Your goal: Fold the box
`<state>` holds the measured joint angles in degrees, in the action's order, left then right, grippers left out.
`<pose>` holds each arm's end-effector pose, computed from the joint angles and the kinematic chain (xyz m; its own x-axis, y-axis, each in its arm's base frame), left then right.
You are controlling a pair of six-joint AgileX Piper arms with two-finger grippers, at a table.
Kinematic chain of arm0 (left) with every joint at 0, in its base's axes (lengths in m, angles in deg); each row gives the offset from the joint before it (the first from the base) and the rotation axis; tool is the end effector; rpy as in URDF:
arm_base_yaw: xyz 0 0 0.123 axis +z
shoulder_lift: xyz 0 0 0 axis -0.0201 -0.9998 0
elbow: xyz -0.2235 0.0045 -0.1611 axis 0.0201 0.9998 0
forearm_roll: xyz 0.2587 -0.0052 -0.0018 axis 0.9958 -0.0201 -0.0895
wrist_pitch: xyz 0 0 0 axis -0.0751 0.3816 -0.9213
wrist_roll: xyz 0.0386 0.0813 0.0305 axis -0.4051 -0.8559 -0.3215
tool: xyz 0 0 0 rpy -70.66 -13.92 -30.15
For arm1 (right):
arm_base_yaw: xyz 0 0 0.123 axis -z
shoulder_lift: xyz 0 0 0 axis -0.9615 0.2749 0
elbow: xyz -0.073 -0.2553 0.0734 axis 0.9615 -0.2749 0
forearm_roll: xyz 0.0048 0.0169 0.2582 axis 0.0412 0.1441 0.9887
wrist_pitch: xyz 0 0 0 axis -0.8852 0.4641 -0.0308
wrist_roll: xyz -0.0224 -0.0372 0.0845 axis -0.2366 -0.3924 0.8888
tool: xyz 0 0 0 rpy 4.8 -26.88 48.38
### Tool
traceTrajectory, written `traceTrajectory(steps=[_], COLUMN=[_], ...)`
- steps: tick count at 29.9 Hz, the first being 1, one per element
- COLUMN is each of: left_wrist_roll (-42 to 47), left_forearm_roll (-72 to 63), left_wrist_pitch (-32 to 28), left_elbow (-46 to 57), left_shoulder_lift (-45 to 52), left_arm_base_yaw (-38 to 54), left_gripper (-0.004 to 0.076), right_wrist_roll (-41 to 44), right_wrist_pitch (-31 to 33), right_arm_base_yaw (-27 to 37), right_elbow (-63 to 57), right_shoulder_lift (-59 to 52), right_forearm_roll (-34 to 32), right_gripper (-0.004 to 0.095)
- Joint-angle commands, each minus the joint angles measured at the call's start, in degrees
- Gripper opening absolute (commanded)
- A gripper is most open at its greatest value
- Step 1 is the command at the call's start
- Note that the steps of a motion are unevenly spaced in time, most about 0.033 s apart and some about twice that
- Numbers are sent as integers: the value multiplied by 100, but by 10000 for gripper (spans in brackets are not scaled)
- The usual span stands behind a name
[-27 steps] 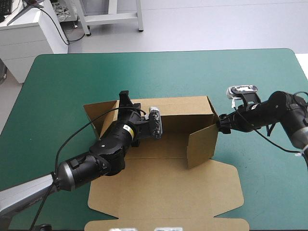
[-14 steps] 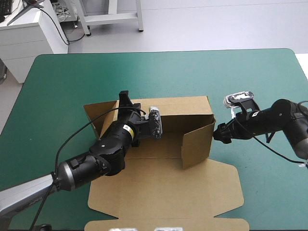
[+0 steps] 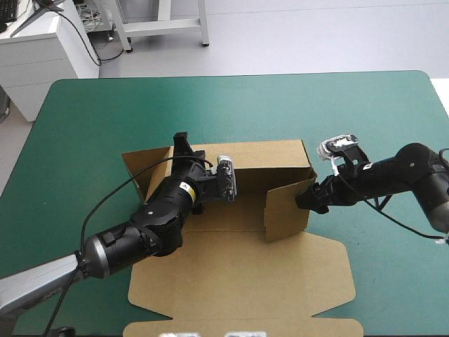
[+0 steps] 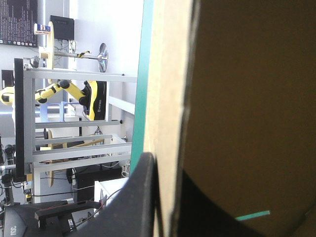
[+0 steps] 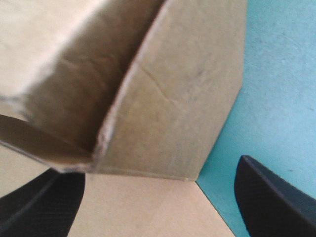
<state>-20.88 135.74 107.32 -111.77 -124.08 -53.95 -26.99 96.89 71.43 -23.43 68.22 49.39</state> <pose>0.2215 -0.2220 0.2982 0.1493 0.9675 -0.2043 0.4879 0.1076 0.8662 0.2577 0.0626 0.2986 -0.7667 -0.3234 -0.5546 -0.5537 0.7703 0.3163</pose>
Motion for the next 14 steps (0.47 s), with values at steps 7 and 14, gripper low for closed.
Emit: traceTrajectory(steps=[7, 14], left_wrist_roll=[45, 34], left_forearm_roll=[-186, -186], left_wrist_pitch=[46, 46], left_elbow=[-88, -88], left_shoulder_lift=[104, 104], left_arm_base_yaw=[-60, -60], left_gripper=[-8, -8], right_wrist_roll=[-879, -575], right_wrist_pitch=[-589, -1792], right_arm_base_yaw=[-313, -1147], right_elbow=[123, 123], right_shoulder_lift=[-163, -163], right_forearm_roll=[1083, 414], right_gripper=[751, 719])
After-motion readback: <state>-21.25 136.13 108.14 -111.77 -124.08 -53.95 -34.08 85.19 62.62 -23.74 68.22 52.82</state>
